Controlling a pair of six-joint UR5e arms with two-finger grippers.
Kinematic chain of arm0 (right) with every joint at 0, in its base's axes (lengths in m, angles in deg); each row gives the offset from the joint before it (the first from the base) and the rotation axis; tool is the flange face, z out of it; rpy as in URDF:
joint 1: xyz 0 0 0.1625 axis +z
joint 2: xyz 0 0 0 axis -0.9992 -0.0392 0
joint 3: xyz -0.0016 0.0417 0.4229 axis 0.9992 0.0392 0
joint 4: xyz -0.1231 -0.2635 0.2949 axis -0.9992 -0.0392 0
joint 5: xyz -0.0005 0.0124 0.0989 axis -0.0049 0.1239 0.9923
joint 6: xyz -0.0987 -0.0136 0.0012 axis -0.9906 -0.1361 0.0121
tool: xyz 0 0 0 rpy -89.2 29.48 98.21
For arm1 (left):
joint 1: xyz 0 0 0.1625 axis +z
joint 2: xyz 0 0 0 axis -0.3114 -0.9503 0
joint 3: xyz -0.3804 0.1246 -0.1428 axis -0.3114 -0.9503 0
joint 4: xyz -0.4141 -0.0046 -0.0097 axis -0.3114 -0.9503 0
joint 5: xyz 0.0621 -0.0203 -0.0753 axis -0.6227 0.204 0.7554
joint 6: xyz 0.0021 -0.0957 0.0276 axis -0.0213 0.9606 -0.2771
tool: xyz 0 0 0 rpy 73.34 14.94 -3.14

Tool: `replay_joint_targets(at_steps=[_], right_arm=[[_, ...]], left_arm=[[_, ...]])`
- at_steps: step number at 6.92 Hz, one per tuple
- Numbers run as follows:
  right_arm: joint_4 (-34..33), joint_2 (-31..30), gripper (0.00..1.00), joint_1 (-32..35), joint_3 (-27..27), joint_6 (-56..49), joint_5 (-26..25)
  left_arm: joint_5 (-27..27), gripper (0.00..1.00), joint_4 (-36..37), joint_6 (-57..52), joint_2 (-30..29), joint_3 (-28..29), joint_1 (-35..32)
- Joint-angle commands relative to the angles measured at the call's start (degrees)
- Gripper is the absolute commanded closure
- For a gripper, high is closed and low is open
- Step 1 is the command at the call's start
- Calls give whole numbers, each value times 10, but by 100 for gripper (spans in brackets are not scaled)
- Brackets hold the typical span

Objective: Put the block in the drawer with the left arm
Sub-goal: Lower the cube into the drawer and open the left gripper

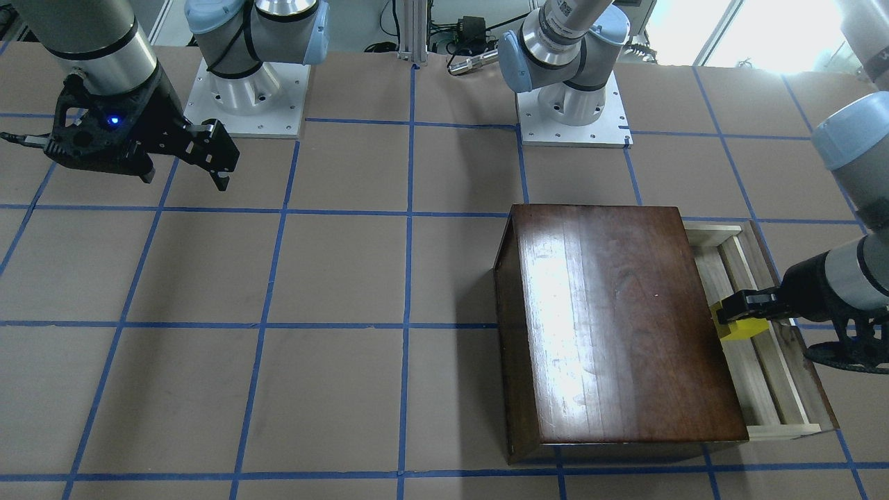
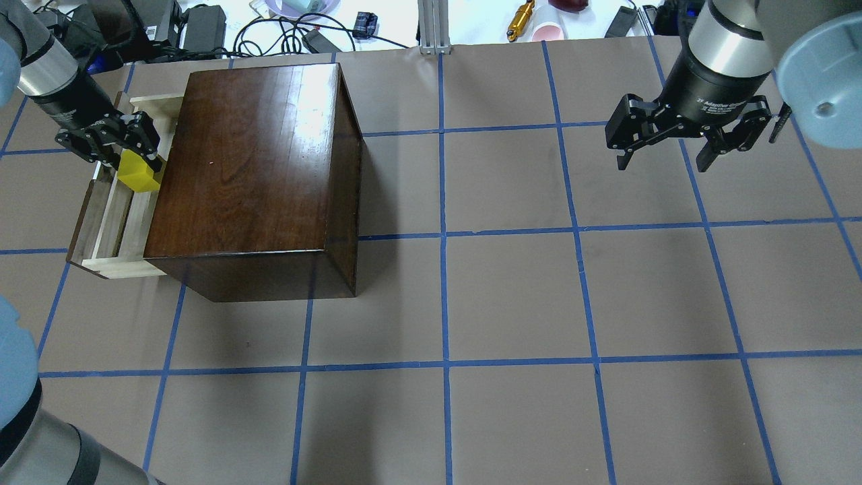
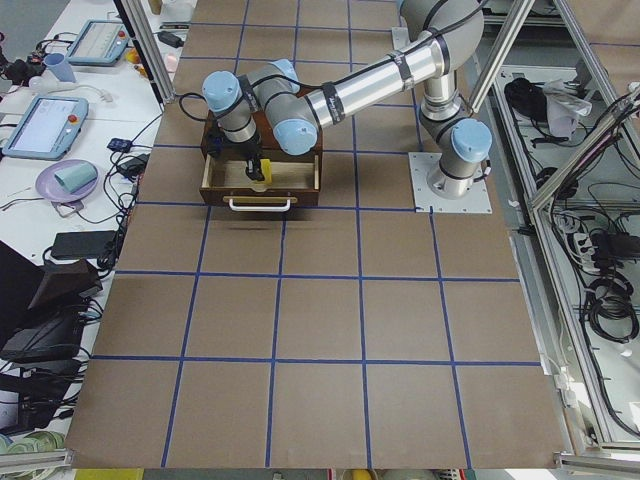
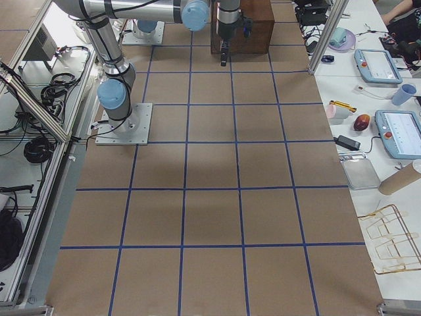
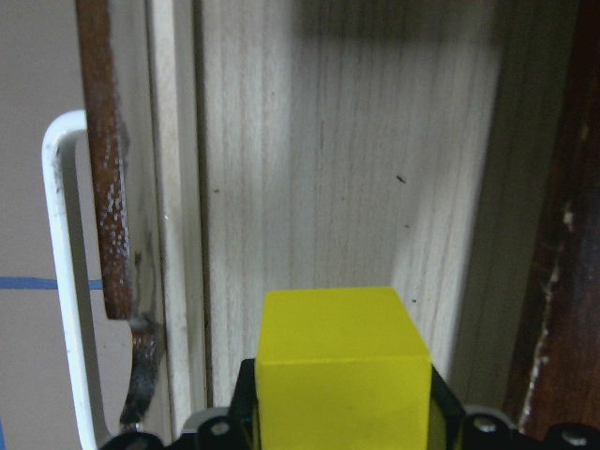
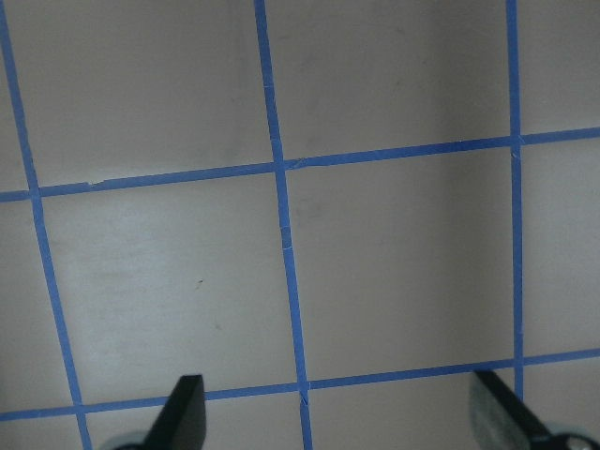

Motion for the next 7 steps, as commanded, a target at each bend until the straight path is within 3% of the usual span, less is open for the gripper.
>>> replay_joint_targets(at_steps=[1, 2, 5, 7], right_arm=[[0, 0, 0, 0, 0, 0, 0], [0, 0, 0, 0, -1, 0, 0], [0, 0, 0, 0, 0, 0, 0], [0, 0, 0, 0, 0, 0, 0]], left_arm=[[-1, 62, 6, 0, -4, -3, 0], [0, 1, 6, -1, -2, -3, 1], [-3, 0, -4, 1, 22, 4, 1], [-3, 0, -59, 3, 72, 8, -5]])
